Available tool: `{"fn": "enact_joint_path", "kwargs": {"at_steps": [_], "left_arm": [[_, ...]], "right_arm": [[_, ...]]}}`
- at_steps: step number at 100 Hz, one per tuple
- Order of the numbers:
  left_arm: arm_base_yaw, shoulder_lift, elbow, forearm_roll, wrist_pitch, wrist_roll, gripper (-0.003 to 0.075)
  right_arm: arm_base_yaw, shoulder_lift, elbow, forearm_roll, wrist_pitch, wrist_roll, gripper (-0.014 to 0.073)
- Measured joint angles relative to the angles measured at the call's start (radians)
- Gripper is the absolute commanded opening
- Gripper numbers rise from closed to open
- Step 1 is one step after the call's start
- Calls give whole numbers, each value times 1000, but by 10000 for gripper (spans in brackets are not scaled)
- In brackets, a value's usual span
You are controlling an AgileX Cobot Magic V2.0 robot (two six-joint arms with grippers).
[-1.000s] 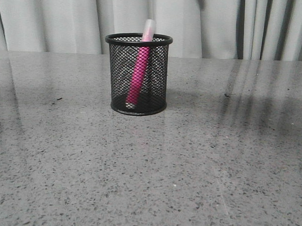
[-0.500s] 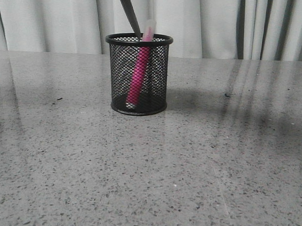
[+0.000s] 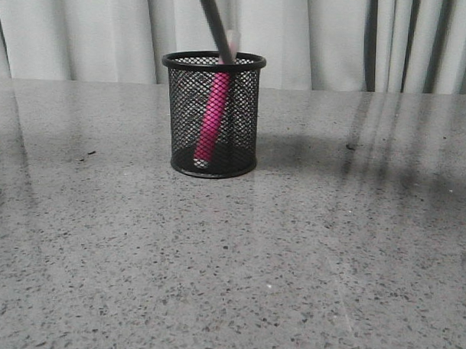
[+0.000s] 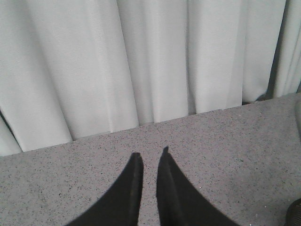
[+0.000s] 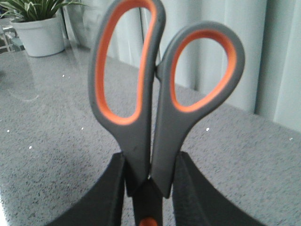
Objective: Put pen and scissors into bin
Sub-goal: 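Lift the scissors with the right gripper and carry over the cup, then lower the scissors blades-first into the cup and open the right gripper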
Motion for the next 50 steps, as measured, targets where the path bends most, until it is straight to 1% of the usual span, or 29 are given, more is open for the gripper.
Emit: {"fn": "enact_joint_path", "kwargs": {"at_steps": [16, 50], "left_arm": [[0, 0, 0, 0, 0, 0, 53], [0, 0, 0, 0, 0, 0, 53]], "right_arm": [[0, 36, 12, 7, -33, 0, -73], [-8, 35, 79, 13, -61, 0, -73]]}}
